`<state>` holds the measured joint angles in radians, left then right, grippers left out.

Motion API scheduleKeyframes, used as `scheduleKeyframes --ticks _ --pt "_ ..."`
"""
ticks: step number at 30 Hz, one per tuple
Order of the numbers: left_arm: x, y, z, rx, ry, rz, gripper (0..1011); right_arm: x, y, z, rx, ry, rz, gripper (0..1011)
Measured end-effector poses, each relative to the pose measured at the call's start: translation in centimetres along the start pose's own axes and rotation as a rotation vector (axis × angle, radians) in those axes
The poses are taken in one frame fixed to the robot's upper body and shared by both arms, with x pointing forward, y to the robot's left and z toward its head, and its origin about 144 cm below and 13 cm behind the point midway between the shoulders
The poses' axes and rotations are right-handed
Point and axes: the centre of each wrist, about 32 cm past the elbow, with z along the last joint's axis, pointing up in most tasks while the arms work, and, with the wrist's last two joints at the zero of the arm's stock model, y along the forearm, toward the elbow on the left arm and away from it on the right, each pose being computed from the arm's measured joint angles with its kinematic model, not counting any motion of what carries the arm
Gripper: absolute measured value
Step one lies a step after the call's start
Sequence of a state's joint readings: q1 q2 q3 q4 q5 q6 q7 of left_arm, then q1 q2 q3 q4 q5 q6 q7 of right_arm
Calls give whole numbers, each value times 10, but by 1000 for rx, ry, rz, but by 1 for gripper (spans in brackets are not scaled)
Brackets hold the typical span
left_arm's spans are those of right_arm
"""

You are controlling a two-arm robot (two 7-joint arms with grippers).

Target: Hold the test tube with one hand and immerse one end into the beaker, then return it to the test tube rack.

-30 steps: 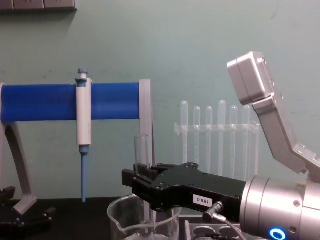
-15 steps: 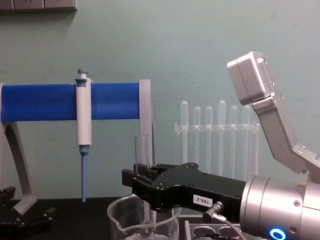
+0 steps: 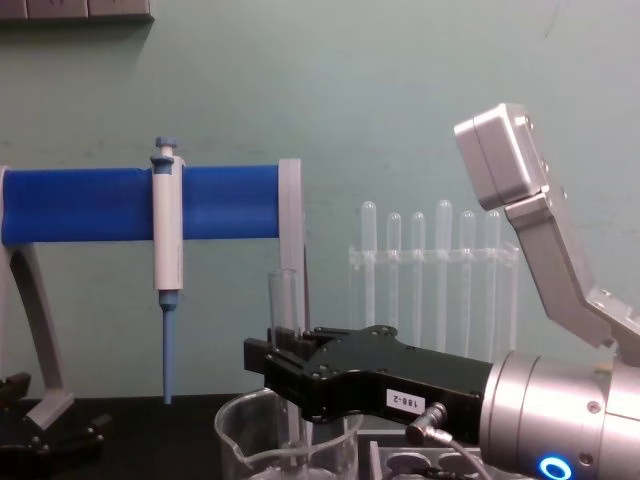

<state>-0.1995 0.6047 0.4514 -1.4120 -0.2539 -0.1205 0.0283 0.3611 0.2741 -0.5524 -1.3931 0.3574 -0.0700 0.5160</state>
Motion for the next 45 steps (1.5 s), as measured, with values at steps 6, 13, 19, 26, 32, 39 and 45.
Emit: scheduleKeyframes --ticks 6,13,19,26,32,39,45 --pt "0 0 0 0 0 0 1000 0 0 0 0 0 0 224" --pt "0 0 0 0 0 0 1000 0 0 0 0 0 0 224" --pt "0 0 0 0 0 0 1000 0 0 0 0 0 0 224" --pt "0 0 0 0 0 0 1000 0 0 0 0 0 0 224" --pt "0 0 0 0 0 0 1000 0 0 0 0 0 0 224" --pt "0 0 0 0 0 0 1000 0 0 0 0 0 0 224" --pt "0 0 0 0 0 0 1000 0 0 0 0 0 0 224"
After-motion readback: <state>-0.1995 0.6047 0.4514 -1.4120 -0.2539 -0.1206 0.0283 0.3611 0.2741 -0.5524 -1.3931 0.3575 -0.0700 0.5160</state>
